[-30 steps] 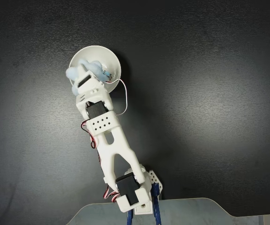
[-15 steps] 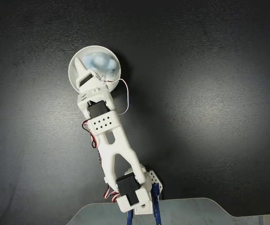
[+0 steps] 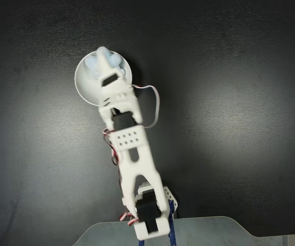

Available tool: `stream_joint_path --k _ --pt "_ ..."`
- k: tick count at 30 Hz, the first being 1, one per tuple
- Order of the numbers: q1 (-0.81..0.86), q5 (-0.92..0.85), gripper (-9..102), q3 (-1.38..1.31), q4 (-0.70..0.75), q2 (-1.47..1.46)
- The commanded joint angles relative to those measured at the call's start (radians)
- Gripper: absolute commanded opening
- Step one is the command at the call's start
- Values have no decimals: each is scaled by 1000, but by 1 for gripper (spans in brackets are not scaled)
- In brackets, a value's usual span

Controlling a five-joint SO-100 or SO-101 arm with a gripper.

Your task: Grasp a skyblue doll and put it in the white bowl.

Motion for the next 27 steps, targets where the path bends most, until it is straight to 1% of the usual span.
stream_joint_path --k 1,3,10,14,16,18,23,24,27 --pt "95 109 41 -41 5 278" --pt "97 135 41 -41 61 353" --pt "95 176 41 -21 457 652" --pt "97 199 40 -15 609 733" --pt "97 202 36 2 638 784" --pt "97 202 27 31 646 857" --pt "87 222 0 160 637 1109" --pt "86 233 -3 196 637 1147" --pt "86 247 1 282 607 1207"
